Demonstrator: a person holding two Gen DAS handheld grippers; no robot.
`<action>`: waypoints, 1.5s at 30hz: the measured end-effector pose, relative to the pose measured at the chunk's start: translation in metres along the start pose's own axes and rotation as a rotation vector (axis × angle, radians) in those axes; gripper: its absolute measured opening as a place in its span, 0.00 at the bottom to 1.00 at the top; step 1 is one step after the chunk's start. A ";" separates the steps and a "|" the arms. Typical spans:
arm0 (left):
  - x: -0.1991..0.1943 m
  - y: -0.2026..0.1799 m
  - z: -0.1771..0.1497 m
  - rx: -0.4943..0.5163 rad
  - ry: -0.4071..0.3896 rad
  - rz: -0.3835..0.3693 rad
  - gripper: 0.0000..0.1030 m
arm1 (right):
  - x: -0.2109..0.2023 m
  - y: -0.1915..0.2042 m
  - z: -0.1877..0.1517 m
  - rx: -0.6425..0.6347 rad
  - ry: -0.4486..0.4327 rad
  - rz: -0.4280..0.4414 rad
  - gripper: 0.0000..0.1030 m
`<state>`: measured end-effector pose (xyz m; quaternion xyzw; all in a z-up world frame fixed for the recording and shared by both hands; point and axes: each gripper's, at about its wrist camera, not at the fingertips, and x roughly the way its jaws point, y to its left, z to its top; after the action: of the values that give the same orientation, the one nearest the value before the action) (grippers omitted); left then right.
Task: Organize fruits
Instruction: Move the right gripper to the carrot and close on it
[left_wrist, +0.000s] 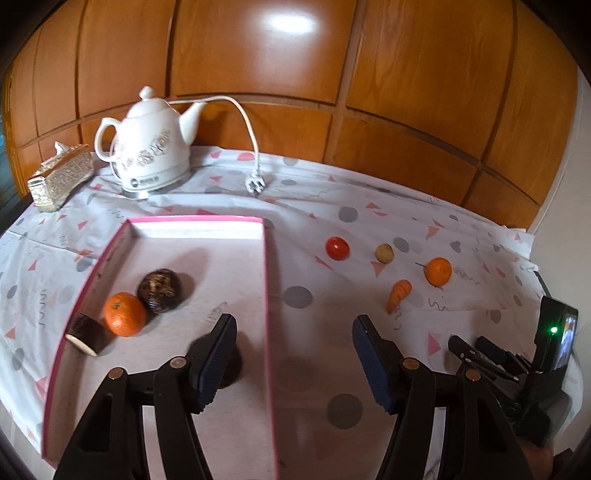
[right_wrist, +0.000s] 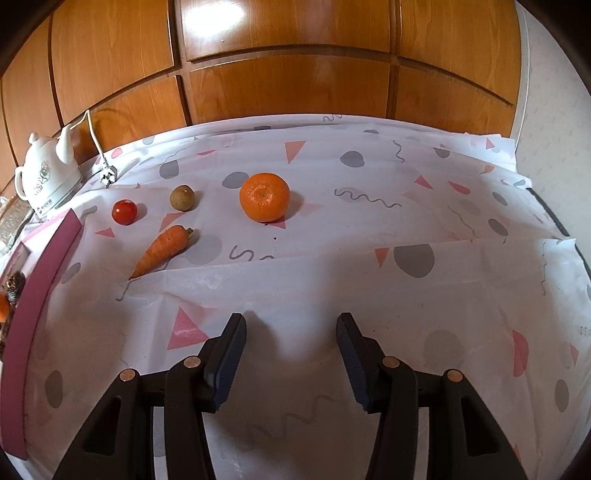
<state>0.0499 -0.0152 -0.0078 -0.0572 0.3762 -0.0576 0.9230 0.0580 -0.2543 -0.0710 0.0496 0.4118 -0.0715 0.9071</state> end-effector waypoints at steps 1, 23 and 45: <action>0.003 -0.003 -0.001 0.008 0.008 -0.002 0.64 | -0.001 0.000 0.001 0.000 0.006 0.006 0.52; 0.040 -0.017 0.001 0.002 0.059 0.000 0.64 | 0.035 0.058 0.050 -0.039 0.067 0.243 0.41; 0.057 -0.014 0.017 -0.040 0.073 0.018 0.64 | 0.058 0.088 0.066 -0.076 0.103 0.289 0.27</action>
<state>0.1014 -0.0364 -0.0324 -0.0703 0.4113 -0.0438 0.9077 0.1597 -0.1829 -0.0691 0.0774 0.4489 0.0781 0.8868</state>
